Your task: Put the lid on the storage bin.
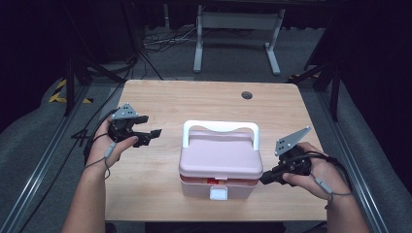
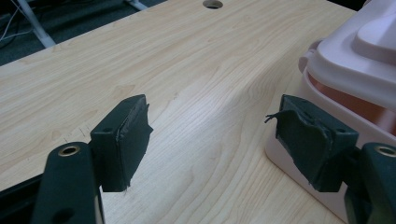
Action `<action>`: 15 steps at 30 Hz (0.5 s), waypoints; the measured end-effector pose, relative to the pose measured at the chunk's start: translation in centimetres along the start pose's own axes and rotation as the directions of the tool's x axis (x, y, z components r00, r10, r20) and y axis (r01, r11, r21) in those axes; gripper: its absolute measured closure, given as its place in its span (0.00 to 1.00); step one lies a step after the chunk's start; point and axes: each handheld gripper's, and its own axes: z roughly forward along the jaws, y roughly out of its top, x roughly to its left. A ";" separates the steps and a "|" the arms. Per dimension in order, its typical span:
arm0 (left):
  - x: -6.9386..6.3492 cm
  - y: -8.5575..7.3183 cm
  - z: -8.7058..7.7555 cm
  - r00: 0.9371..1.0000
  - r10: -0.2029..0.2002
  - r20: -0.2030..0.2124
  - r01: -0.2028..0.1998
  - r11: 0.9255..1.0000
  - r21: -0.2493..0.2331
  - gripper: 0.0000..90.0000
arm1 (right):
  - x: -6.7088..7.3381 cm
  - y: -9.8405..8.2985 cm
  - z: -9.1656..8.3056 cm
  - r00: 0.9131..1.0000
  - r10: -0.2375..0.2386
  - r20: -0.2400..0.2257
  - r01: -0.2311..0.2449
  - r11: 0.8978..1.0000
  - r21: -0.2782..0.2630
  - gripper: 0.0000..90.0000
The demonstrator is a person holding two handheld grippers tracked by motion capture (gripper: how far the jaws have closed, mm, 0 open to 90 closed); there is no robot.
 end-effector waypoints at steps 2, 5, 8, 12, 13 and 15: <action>0.0 0.0 0.0 1.000 -0.001 0.000 0.001 1.000 0.000 0.29 | 0.0 -0.1 0.0 1.000 0.005 0.004 -0.005 1.000 0.014 0.98; 0.0 0.0 0.0 1.000 -0.003 0.002 0.003 1.000 -0.001 0.29 | -0.1 -0.1 0.2 1.000 0.003 0.004 -0.003 0.999 0.033 0.98; 0.0 0.0 0.1 1.000 0.000 0.004 0.000 1.000 0.000 0.29 | -0.1 -0.1 0.4 1.000 0.008 0.003 -0.008 0.998 0.056 0.98; 0.0 0.0 0.1 1.000 0.000 0.004 0.000 1.000 0.004 0.29 | -0.2 -0.2 0.5 1.000 0.010 -0.005 -0.010 0.997 0.082 0.98; 0.0 0.0 0.2 1.000 -0.001 0.004 0.001 1.000 0.003 0.29 | -0.2 -0.3 0.6 1.000 0.009 -0.007 -0.008 0.996 0.086 0.98; -0.1 0.0 0.2 1.000 -0.003 0.006 0.003 1.000 0.005 0.29 | -0.2 -0.3 0.7 1.000 0.012 -0.005 -0.011 0.995 0.097 0.98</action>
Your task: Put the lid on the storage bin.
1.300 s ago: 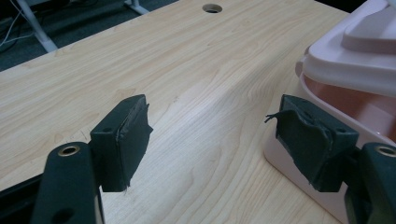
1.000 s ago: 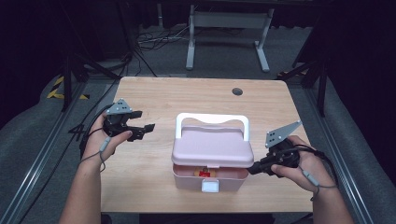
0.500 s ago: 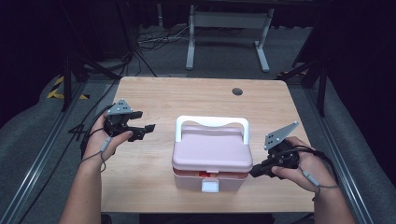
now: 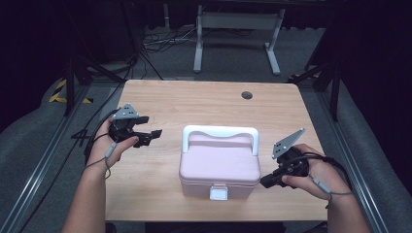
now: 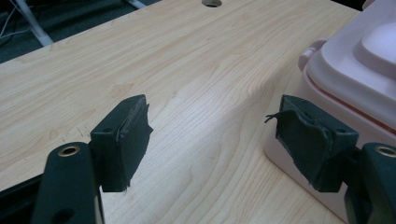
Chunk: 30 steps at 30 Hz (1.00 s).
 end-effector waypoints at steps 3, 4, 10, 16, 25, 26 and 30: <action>0.0 0.0 0.0 1.000 0.001 0.002 -0.001 1.000 -0.001 0.29 | 0.0 -0.1 0.1 1.000 0.002 -0.002 -0.002 1.000 -0.002 0.96; 0.0 0.0 0.0 1.000 0.001 0.001 -0.001 1.000 0.001 0.29 | 0.0 0.0 -0.1 1.000 0.003 -0.008 -0.003 1.000 -0.017 0.96; 0.1 0.0 0.0 1.000 -0.001 -0.002 0.001 1.000 0.000 0.29 | 0.1 -0.3 -1.0 1.000 -0.015 -0.025 0.014 0.998 -0.062 0.95; 0.0 -0.2 -0.1 1.000 -0.003 -0.001 0.003 1.000 -0.001 0.29 | 0.3 -0.5 -2.2 0.999 -0.035 -0.029 0.030 0.986 -0.164 0.87; 0.1 -0.4 -0.6 1.000 -0.006 -0.012 0.006 1.000 -0.002 0.29 | 0.1 -0.6 -4.4 0.999 -0.039 0.009 0.039 0.912 -0.409 0.74; 0.1 -0.5 -0.6 1.000 -0.014 -0.010 0.013 1.000 -0.002 0.29 | -0.2 -0.7 -5.0 0.999 -0.009 0.049 0.031 0.883 -0.469 0.73; 0.3 -0.8 -0.6 1.000 -0.016 -0.016 0.016 1.000 0.000 0.29 | -0.7 -0.9 -5.6 0.995 0.053 0.081 0.001 0.833 -0.553 0.69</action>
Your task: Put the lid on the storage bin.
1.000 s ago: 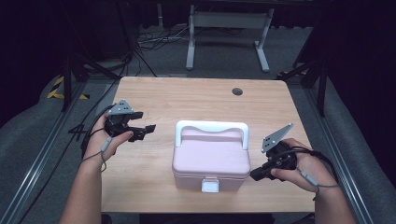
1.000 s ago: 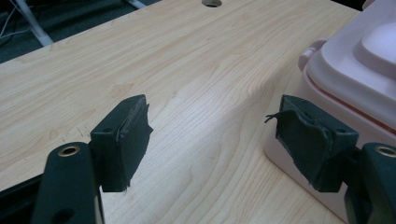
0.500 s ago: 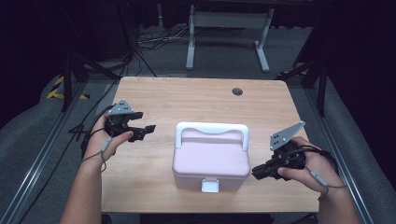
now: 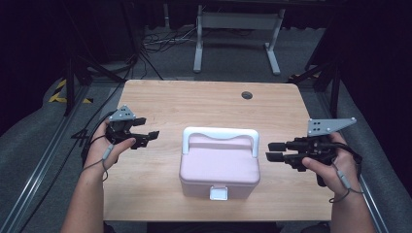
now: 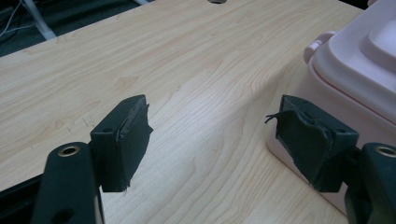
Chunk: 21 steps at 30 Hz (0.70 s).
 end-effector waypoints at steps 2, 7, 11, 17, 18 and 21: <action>0.1 -0.1 -0.1 1.000 -0.005 -0.005 0.005 1.000 0.002 0.29 | -0.4 0.0 -0.3 0.999 0.019 0.039 -0.018 0.999 -0.041 0.67; 0.2 -0.3 -0.1 1.000 -0.017 -0.010 0.017 1.000 0.002 0.29 | -1.5 -0.3 -0.7 0.985 0.026 0.168 -0.011 0.996 -0.087 0.63; 0.3 -0.3 -0.1 1.000 -0.014 -0.009 0.014 1.000 0.006 0.29 | -2.3 -0.5 -0.8 0.975 0.027 0.221 -0.007 0.996 -0.091 0.59; 0.5 -0.3 0.1 1.000 -0.018 -0.014 0.018 1.000 0.012 0.29 | -4.4 -1.4 -1.2 0.930 0.023 0.368 0.005 0.997 -0.075 0.51; 0.5 -0.3 0.1 1.000 -0.018 -0.014 0.018 1.000 0.012 0.29 | -4.8 -1.6 -1.2 0.928 0.032 0.371 -0.007 0.998 -0.069 0.50; 0.6 -0.4 0.1 1.000 -0.021 -0.013 0.021 1.000 0.012 0.29 | -5.5 -2.0 -1.2 0.914 0.047 0.402 -0.031 0.998 -0.046 0.49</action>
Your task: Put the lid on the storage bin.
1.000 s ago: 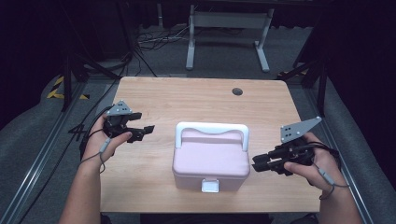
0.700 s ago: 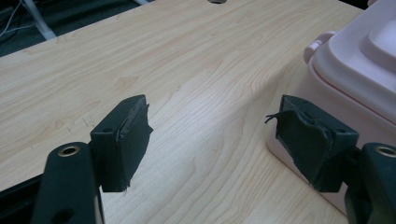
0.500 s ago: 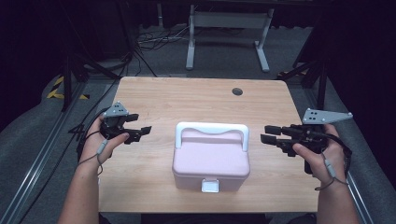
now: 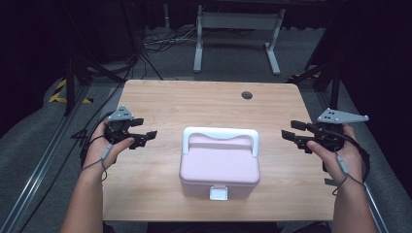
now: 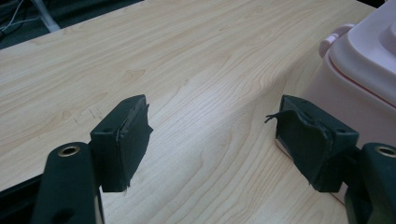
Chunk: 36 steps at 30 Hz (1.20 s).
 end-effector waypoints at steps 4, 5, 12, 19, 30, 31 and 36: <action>0.1 -0.1 0.1 1.000 -0.001 -0.001 0.001 1.000 0.006 0.29 | -1.2 -0.7 0.5 0.999 -0.001 0.051 0.000 1.000 0.028 0.46; 0.1 -0.1 0.1 1.000 -0.001 -0.001 0.001 1.000 0.006 0.29 | -1.2 -0.7 0.5 0.999 -0.001 0.051 0.000 1.000 0.028 0.46; 0.4 -0.4 0.3 1.000 -0.005 -0.013 0.005 1.000 0.021 0.29 | -2.9 -2.1 1.5 0.992 0.030 0.120 -0.041 0.995 0.093 0.40; 0.8 -0.8 0.6 0.999 -0.013 -0.029 0.014 0.999 0.046 0.29 | -4.1 -3.2 2.8 0.991 0.042 0.129 -0.058 0.990 0.128 0.29; 1.1 -1.1 1.1 0.999 -0.010 -0.037 0.013 0.997 0.081 0.29 | -5.5 -5.3 5.1 0.990 0.054 0.128 -0.083 0.971 0.226 0.26; 1.1 -1.1 1.2 0.999 -0.011 -0.038 0.014 0.996 0.084 0.28 | -5.6 -5.5 5.3 0.990 0.056 0.128 -0.085 0.969 0.232 0.26; 1.2 -1.2 1.4 0.999 -0.006 -0.041 0.010 0.995 0.100 0.28 | -5.8 -6.4 6.6 0.991 0.059 0.120 -0.090 0.959 0.268 0.26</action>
